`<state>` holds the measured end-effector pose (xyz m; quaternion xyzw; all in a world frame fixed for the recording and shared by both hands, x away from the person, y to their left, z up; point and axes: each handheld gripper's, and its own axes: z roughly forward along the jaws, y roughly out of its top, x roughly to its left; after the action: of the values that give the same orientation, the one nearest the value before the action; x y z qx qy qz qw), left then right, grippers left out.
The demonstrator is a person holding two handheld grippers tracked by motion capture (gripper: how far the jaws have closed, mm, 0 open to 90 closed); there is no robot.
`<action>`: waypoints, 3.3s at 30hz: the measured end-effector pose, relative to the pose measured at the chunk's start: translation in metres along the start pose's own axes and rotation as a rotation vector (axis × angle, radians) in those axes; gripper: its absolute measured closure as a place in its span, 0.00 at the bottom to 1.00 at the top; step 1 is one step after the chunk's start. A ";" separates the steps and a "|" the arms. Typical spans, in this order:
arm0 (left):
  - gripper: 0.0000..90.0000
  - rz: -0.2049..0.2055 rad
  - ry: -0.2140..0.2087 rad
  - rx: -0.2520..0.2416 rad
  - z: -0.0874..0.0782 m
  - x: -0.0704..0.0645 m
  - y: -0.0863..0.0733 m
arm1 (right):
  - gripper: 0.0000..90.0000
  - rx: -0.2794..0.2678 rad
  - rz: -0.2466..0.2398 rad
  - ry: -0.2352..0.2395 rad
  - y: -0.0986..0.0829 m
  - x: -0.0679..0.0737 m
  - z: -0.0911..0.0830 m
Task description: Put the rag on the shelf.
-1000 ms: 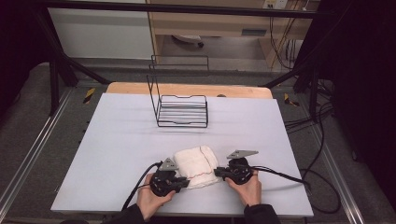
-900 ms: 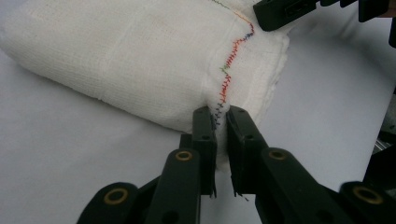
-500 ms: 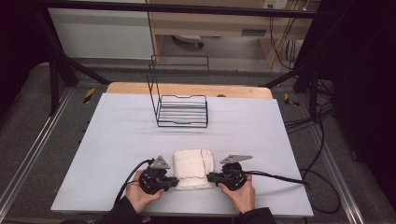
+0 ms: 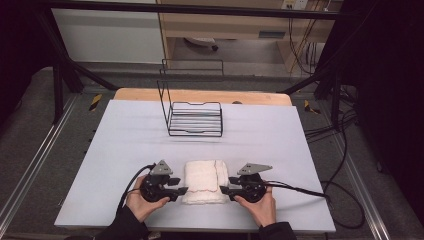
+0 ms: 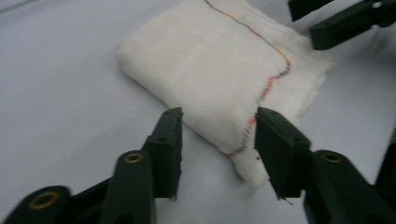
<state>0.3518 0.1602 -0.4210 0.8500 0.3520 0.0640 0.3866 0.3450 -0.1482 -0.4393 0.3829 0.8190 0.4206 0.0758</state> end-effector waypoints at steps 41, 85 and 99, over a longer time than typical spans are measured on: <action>0.82 -0.120 0.089 0.000 0.061 0.034 0.031 | 0.05 -0.077 0.046 -0.065 0.007 -0.039 -0.007; 0.84 -0.060 0.077 -0.007 0.062 0.034 0.030 | 0.79 -0.009 0.144 -0.058 0.036 -0.039 0.058; 0.91 -0.085 0.056 -0.020 0.059 0.037 0.030 | 0.91 -0.018 0.164 -0.032 0.036 -0.038 0.056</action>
<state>0.4184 0.1344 -0.4467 0.8282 0.3979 0.0746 0.3875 0.4168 -0.1263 -0.4549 0.4546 0.7799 0.4264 0.0578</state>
